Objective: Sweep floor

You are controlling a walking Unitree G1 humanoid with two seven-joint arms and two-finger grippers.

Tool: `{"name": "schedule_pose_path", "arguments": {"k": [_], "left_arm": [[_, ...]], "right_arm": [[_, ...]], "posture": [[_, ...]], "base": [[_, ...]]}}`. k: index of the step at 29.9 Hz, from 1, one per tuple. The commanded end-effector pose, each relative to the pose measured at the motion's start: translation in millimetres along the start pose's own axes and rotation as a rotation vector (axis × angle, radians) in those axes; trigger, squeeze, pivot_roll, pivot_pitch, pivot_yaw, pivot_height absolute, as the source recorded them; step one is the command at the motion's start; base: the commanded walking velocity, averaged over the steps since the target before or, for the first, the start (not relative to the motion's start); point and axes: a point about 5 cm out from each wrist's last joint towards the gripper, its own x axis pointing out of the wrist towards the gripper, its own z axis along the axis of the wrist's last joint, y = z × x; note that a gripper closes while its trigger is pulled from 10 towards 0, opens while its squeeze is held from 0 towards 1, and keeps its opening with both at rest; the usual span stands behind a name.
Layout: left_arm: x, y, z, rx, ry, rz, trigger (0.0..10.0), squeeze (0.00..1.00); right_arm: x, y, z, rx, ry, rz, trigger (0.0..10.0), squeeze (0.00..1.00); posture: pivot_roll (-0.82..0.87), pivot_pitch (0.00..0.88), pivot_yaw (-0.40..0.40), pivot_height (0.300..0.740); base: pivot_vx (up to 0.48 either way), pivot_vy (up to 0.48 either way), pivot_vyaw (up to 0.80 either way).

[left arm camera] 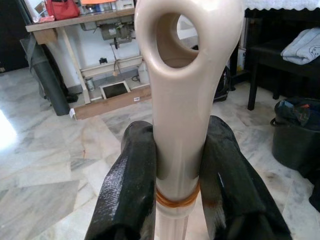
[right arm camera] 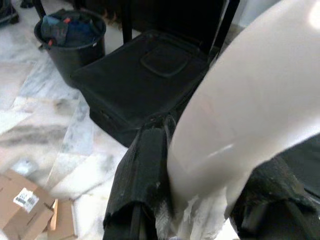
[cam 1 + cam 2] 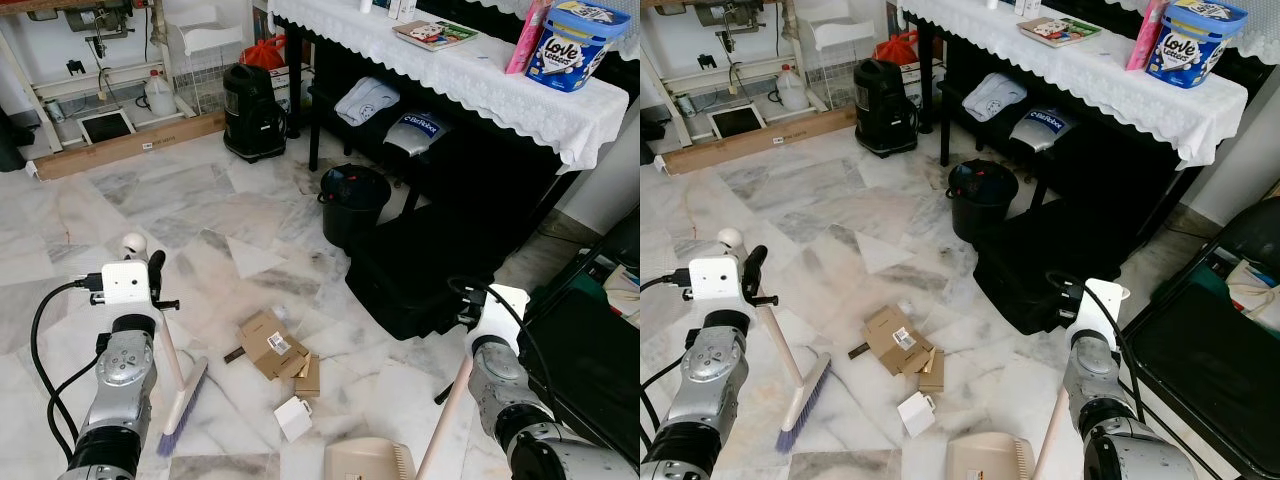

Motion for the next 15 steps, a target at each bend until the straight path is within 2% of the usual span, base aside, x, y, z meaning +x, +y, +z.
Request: {"name": "schedule_pose_path", "arguments": {"k": [1,2,5,9,15], "left_arm": [[2.5,-1.2,8.4,0.027,-0.037,-0.024,10.0,0.0],[2.6,-1.5,9.0,0.03,-0.04,-0.028,10.0,0.0],[2.7,-1.5,9.5,0.034,-0.043,-0.031,10.0,0.0],[3.0,-3.8,11.8,0.062,-0.059,-0.057,10.0,0.0],[1.9,-6.1,11.9,0.077,-0.068,-0.077,10.0,0.0]], "right_arm": [[4.7,-2.2,22.2,-0.001,-0.104,-0.006,10.0,0.0],[5.0,-0.5,27.5,-0.001,-0.137,0.007,10.0,0.0],[4.7,0.5,27.3,0.008,-0.139,0.015,10.0,0.0],[2.6,-0.4,12.9,0.028,-0.065,0.01,10.0,0.0],[0.4,0.3,3.1,0.034,-0.018,0.008,10.0,0.0]], "posture": [[0.09,0.053,-0.08,0.74],[0.09,0.053,-0.08,0.74],[0.09,0.048,-0.078,0.74],[0.1,0.042,-0.077,0.74],[0.1,0.042,-0.077,0.74]], "base": [[0.0,0.0,0.0],[0.0,0.0,0.0],[0.0,0.0,0.0],[0.0,0.0,0.0],[0.0,0.0,0.0]]}}
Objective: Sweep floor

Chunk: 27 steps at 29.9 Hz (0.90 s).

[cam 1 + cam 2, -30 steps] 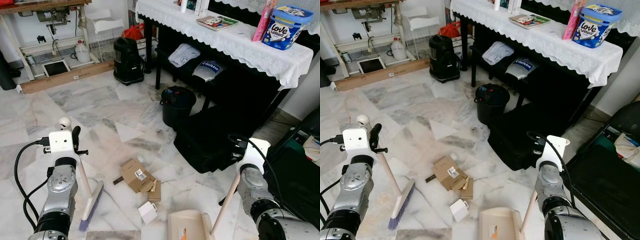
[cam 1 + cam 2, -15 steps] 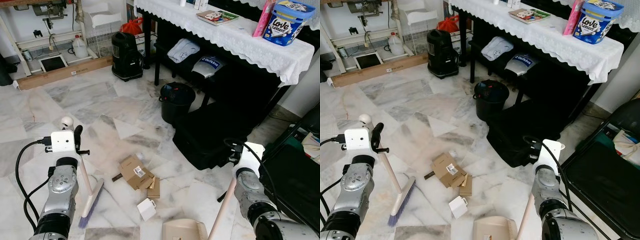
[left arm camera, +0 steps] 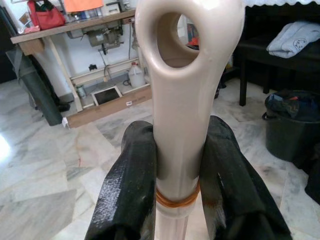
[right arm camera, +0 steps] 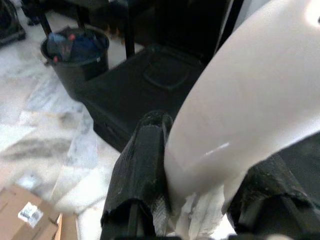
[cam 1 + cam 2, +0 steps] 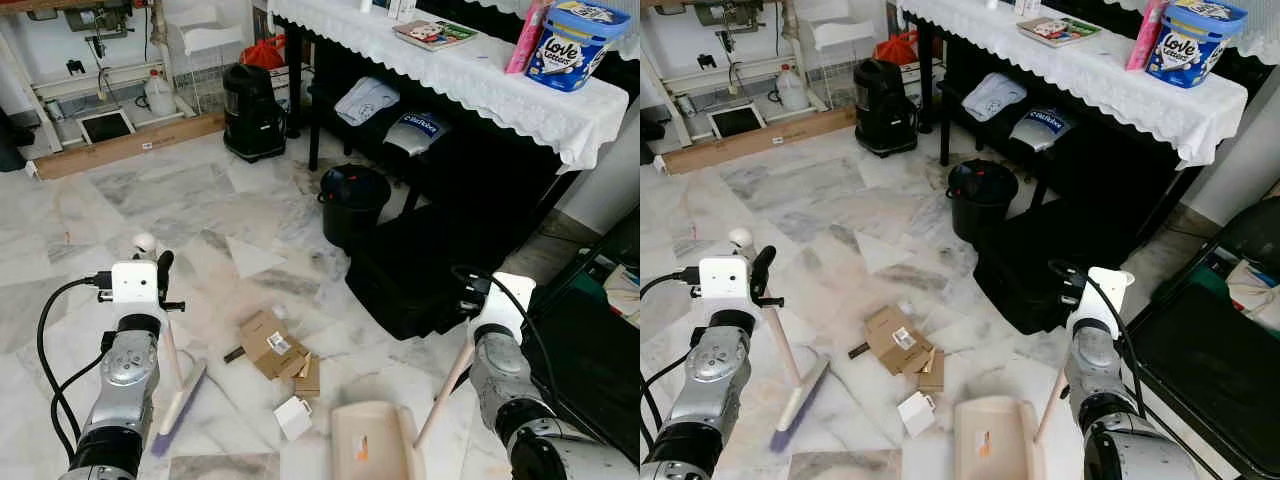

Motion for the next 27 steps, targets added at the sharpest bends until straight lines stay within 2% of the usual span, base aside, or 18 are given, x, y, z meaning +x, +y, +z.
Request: {"name": "schedule_pose_path", "arguments": {"k": [1,8,16,22,24,25,26,27], "left_arm": [[1.9,0.5,10.1,0.029,-0.057,-0.019,10.0,0.0],[1.4,-0.4,10.7,0.036,-0.061,-0.03,10.0,0.0],[2.3,-1.2,12.0,0.045,-0.066,-0.037,10.0,0.0],[1.4,-0.5,11.9,0.053,-0.067,-0.041,10.0,0.0],[1.4,-0.3,12.0,0.06,-0.069,-0.044,10.0,0.0],[1.2,-0.7,12.1,0.066,-0.071,-0.049,10.0,0.0],[0.8,-1.1,12.0,0.069,-0.072,-0.052,10.0,0.0],[0.5,-1.5,12.0,0.069,-0.073,-0.054,10.0,0.0]], "right_arm": [[-0.5,-2.0,-3.5,0.004,0.022,-0.011,10.0,0.0],[-1.4,-2.1,-4.7,0.011,0.014,-0.014,10.0,0.0],[0.2,-3.4,5.4,0.012,-0.053,-0.023,10.0,0.0],[-0.6,-3.0,2.3,0.016,-0.039,-0.016,10.0,0.0],[-1.3,-2.2,0.9,0.019,-0.038,-0.011,10.0,0.58],[-1.5,-2.1,0.6,0.018,-0.037,-0.011,10.0,0.78],[-1.6,-2.0,0.4,0.018,-0.038,-0.011,10.0,0.85],[-1.6,-2.0,0.4,0.018,-0.038,-0.011,10.0,0.85]], "posture": [[0.1,0.042,-0.077,0.74],[0.09,0.047,-0.076,0.74],[0.1,0.065,-0.078,0.74],[0.1,0.07,-0.076,0.74],[0.1,0.07,-0.076,0.74],[0.1,0.07,-0.076,0.74],[0.1,0.068,-0.075,0.74],[0.1,0.068,-0.075,0.74]], "base": [[0.0,0.0,0.0],[0.0,0.0,0.0],[0.0,0.0,0.0],[0.0,0.0,0.0],[0.0,0.0,0.0],[0.0,0.0,0.0],[0.0,0.0,0.0],[0.0,0.0,0.0]]}}
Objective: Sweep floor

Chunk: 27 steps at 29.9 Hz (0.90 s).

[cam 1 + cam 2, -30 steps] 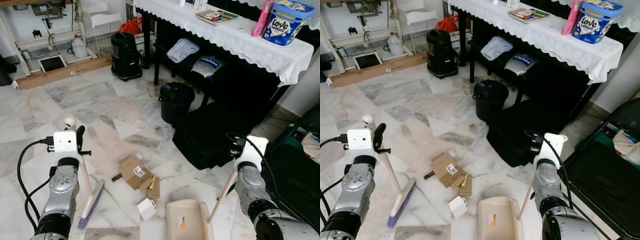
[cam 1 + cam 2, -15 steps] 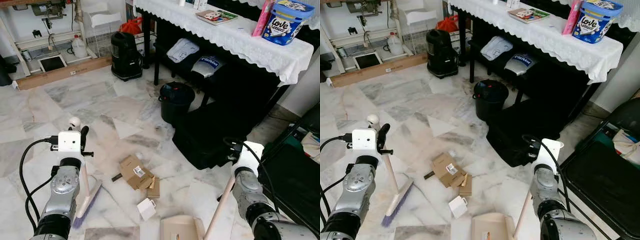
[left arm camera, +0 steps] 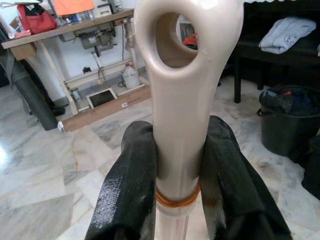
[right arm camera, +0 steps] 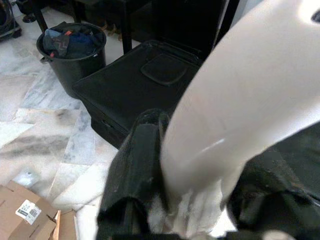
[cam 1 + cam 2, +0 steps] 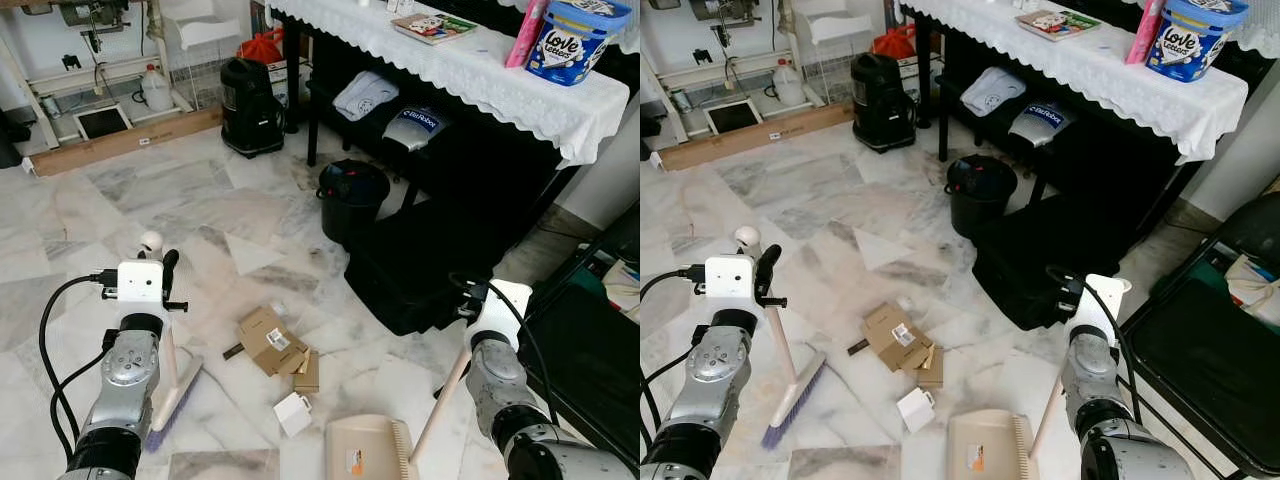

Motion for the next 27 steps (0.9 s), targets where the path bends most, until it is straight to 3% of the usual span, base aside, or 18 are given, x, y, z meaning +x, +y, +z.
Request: {"name": "schedule_pose_path", "arguments": {"k": [1,2,3,4,5,17,21,27], "left_arm": [[1.1,0.0,9.2,0.044,-0.056,-0.028,10.0,0.0],[1.0,-0.5,9.2,0.044,-0.055,-0.03,10.0,0.0],[0.9,-1.0,9.1,0.045,-0.056,-0.032,10.0,0.0],[0.7,-1.6,9.1,0.044,-0.056,-0.035,10.0,0.0],[0.7,-1.9,9.0,0.044,-0.055,-0.037,10.0,0.0],[1.8,-3.3,9.2,0.044,-0.052,-0.045,10.0,0.0],[1.3,-4.1,8.7,0.046,-0.047,-0.05,10.0,0.0],[1.0,-4.1,8.0,0.046,-0.041,-0.054,10.0,0.0]], "right_arm": [[0.3,-3.3,1.7,0.01,-0.015,-0.015,10.0,0.81],[0.3,-3.5,1.4,0.006,-0.012,-0.017,10.0,0.81],[0.3,-3.9,1.0,0.001,-0.01,-0.02,10.0,0.56],[0.2,-4.3,0.6,-0.003,-0.008,-0.023,10.0,0.39],[0.2,-4.6,0.6,-0.004,-0.008,-0.024,10.0,0.0],[0.5,-7.8,-1.5,-0.014,0.011,-0.033,10.0,0.0],[-2.2,-5.7,-13.9,-0.054,0.099,-0.028,10.0,0.0],[-2.4,-1.4,-15.7,-0.059,0.125,0.013,10.0,0.0]], "posture": [[0.1,0.065,-0.074,0.74],[0.1,0.065,-0.074,0.74],[0.1,0.062,-0.075,0.74],[0.1,0.062,-0.075,0.74],[0.1,0.058,-0.075,0.74],[0.1,0.043,-0.076,0.74],[0.1,0.04,-0.076,0.74],[0.1,0.042,-0.075,0.74]], "base": [[0.0,0.0,0.0],[0.0,0.0,0.0],[0.0,0.0,0.0],[0.0,0.0,0.0],[0.0,0.0,0.0],[0.0,0.0,0.0],[0.0,0.0,0.0],[0.0,0.0,0.0]]}}
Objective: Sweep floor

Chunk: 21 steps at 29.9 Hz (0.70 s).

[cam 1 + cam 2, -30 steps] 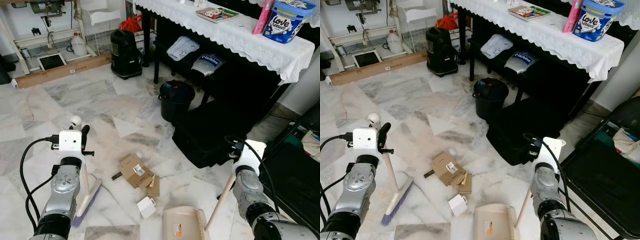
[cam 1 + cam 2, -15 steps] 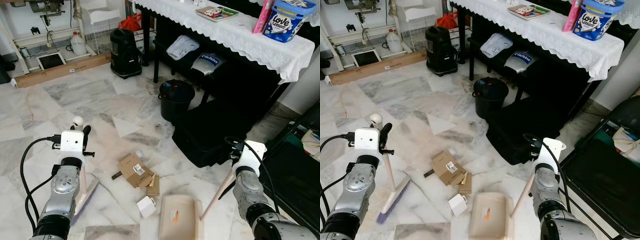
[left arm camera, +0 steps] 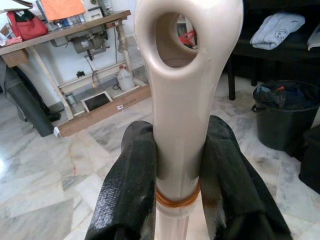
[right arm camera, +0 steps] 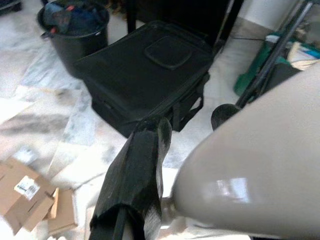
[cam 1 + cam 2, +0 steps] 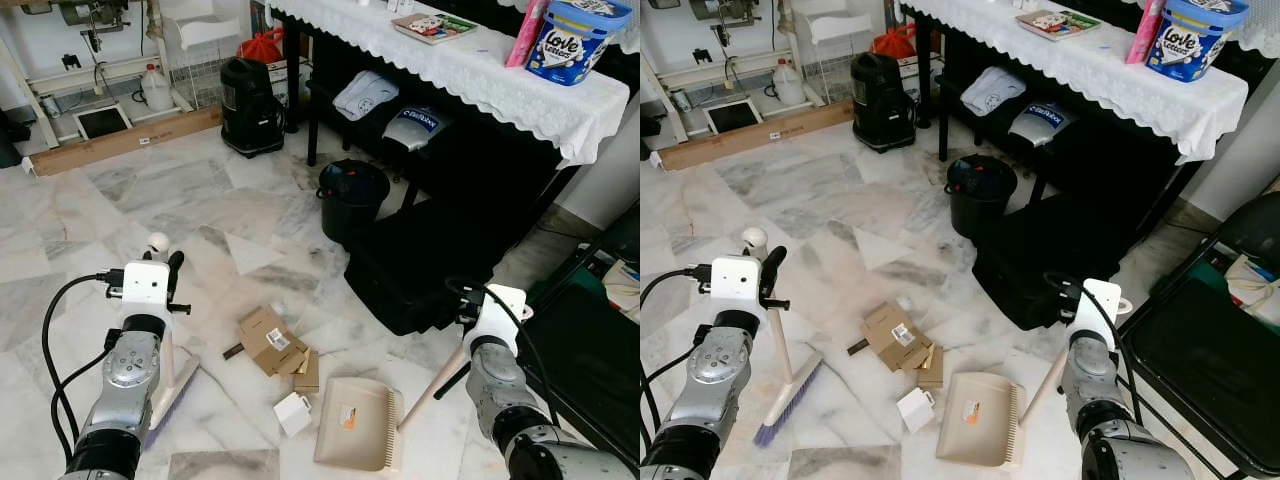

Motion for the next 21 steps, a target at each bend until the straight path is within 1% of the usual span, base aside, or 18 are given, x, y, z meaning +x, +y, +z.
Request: {"name": "schedule_pose_path", "arguments": {"k": [1,5,8,10,14,16,17,21], "left_arm": [[2.3,-0.5,8.2,0.02,-0.039,-0.018,10.0,0.0],[2.0,-0.6,7.8,0.017,-0.037,-0.016,10.0,0.0],[0.1,-2.7,5.8,0.014,-0.032,-0.018,10.0,0.0],[-0.3,-2.9,5.4,0.014,-0.031,-0.018,10.0,0.0],[-0.6,-2.8,4.9,0.013,-0.029,-0.017,10.0,0.0],[-0.5,-2.8,5.2,0.012,-0.03,-0.017,10.0,0.0],[-0.5,-2.8,5.4,0.013,-0.031,-0.016,10.0,0.0],[-0.3,-2.6,5.6,0.013,-0.032,-0.016,10.0,0.0]], "right_arm": [[-0.8,-0.6,-5.1,-0.017,0.028,0.012,10.0,0.0],[0.1,0.9,-1.2,-0.022,0.009,0.045,10.0,0.0],[0.2,-1.0,-2.5,-0.056,0.019,0.059,10.0,0.0],[0.2,-1.2,-2.9,-0.059,0.021,0.062,10.0,0.0],[0.5,-2.0,-3.0,-0.115,0.028,0.084,10.0,0.0],[0.7,-1.4,-1.4,-0.127,0.016,0.099,10.0,0.0],[1.1,-0.8,0.6,-0.16,0.004,0.122,10.0,0.0],[1.6,-1.4,4.2,-0.2,-0.019,0.144,10.0,0.0]], "posture": [[0.1,0.047,-0.074,0.74],[0.1,0.047,-0.074,0.74],[0.09,0.051,-0.078,0.74],[0.09,0.051,-0.078,0.74],[0.09,0.051,-0.078,0.74],[0.09,0.059,-0.079,0.74],[0.09,0.059,-0.079,0.74],[0.08,0.062,-0.078,0.74]], "base": [[0.0,0.0,0.0],[0.0,0.0,0.0],[0.0,0.0,0.0],[0.0,0.0,0.0],[0.0,0.0,0.0],[0.0,0.0,0.0],[0.0,0.0,0.0],[0.0,0.0,0.0]]}}
